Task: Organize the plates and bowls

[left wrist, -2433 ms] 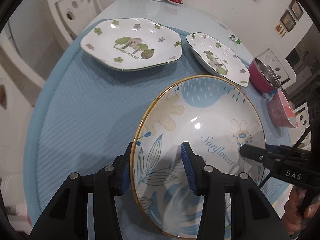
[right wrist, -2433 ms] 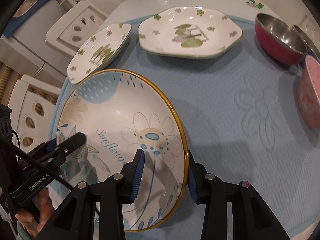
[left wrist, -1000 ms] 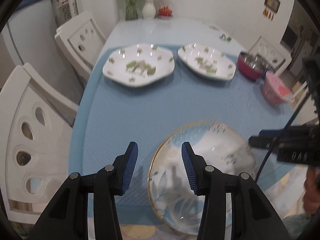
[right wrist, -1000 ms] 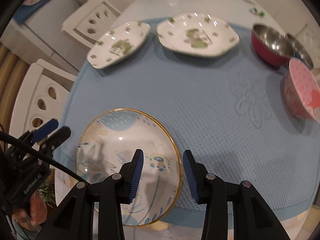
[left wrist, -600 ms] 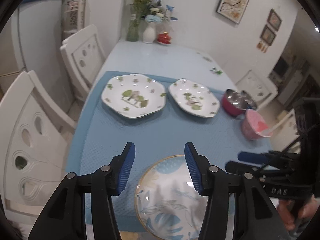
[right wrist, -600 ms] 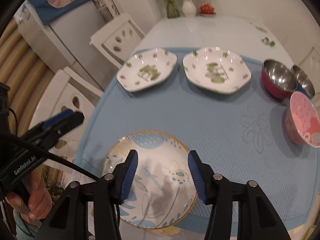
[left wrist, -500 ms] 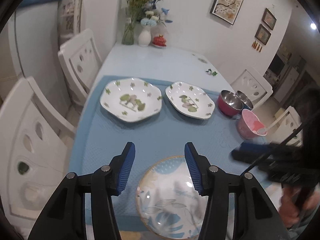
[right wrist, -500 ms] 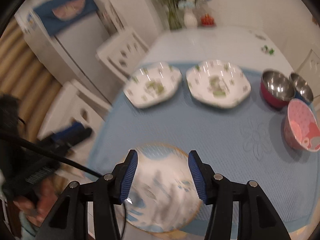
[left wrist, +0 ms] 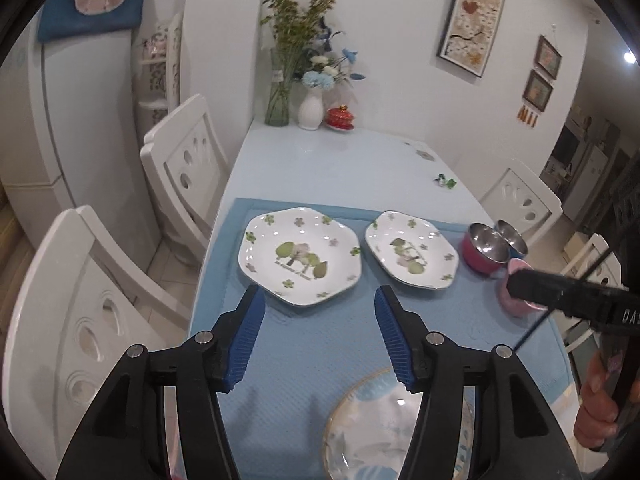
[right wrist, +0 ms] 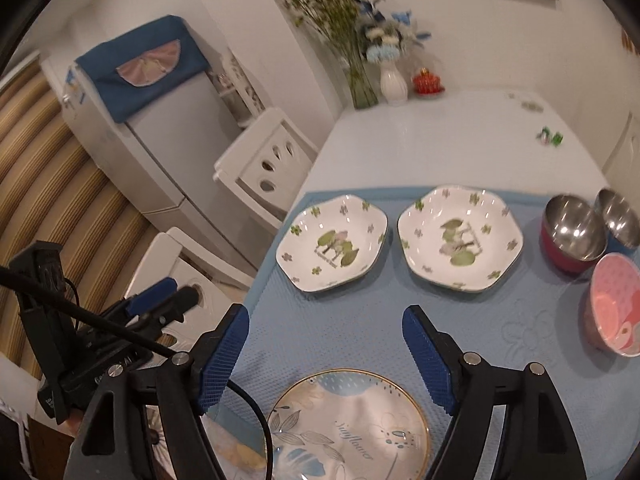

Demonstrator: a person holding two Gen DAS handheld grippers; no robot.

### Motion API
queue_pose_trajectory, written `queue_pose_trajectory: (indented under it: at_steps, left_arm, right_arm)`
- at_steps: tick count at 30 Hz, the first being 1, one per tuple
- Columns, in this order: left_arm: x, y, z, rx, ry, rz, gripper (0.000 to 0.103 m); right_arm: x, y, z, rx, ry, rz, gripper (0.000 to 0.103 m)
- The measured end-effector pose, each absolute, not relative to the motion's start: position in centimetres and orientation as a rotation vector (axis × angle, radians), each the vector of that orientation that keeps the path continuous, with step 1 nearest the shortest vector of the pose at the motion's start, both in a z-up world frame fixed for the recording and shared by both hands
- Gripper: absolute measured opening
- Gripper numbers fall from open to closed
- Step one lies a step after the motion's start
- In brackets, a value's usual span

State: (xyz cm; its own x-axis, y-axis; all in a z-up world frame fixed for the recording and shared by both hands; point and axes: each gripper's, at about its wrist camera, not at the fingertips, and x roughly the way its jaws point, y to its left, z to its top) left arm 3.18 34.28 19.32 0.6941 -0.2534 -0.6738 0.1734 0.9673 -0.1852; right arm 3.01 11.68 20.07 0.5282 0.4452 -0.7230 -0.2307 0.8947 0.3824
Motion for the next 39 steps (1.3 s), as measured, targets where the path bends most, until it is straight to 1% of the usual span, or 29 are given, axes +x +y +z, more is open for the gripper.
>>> queue_pose_trajectory:
  at_steps: [7, 18, 24, 29, 30, 32, 33, 35, 37, 39]
  left_arm:
    - [9.1, 36.8, 15.5, -0.227, 0.856, -0.256, 0.055]
    - [18.7, 38.4, 8.6, -0.313, 1.001, -0.247, 0.055]
    - [21.8, 38.7, 6.6, -0.293, 1.033, -0.218, 0.055]
    - [24.0, 39.2, 4.8, -0.307, 1.056, -0.207, 0.055]
    - [24.3, 39.2, 4.5, -0.307, 1.056, -0.209, 0.055]
    - [25.0, 39.1, 4.0, -0.302, 1.058, -0.216, 0.054]
    - [25.3, 39.0, 3.7, -0.297, 1.062, -0.219, 0.053]
    - [25.9, 38.9, 3.2, -0.289, 1.068, -0.223, 0.053]
    - [26.3, 38.6, 2.8, -0.281, 1.071, -0.236, 0.051]
    - [26.5, 38.3, 2.6, -0.270, 1.071, -0.243, 0.051]
  right_arm:
    - [7.1, 12.3, 15.9, 0.288, 1.065, 0.372, 0.077]
    - [13.8, 13.4, 8.5, 0.333, 1.252, 0.298, 0.077]
    - [15.5, 14.0, 6.1, 0.351, 1.294, 0.285, 0.077]
    - [17.2, 14.8, 4.4, 0.352, 1.319, 0.297, 0.075]
    - [17.6, 14.9, 4.2, 0.353, 1.320, 0.302, 0.074]
    - [18.1, 15.2, 3.7, 0.354, 1.322, 0.312, 0.067]
    - [18.4, 15.4, 3.5, 0.354, 1.324, 0.317, 0.064]
    - [18.9, 15.8, 3.1, 0.353, 1.327, 0.322, 0.056]
    - [19.3, 16.2, 2.6, 0.347, 1.323, 0.325, 0.052]
    - [19.4, 16.5, 2.6, 0.333, 1.305, 0.324, 0.051]
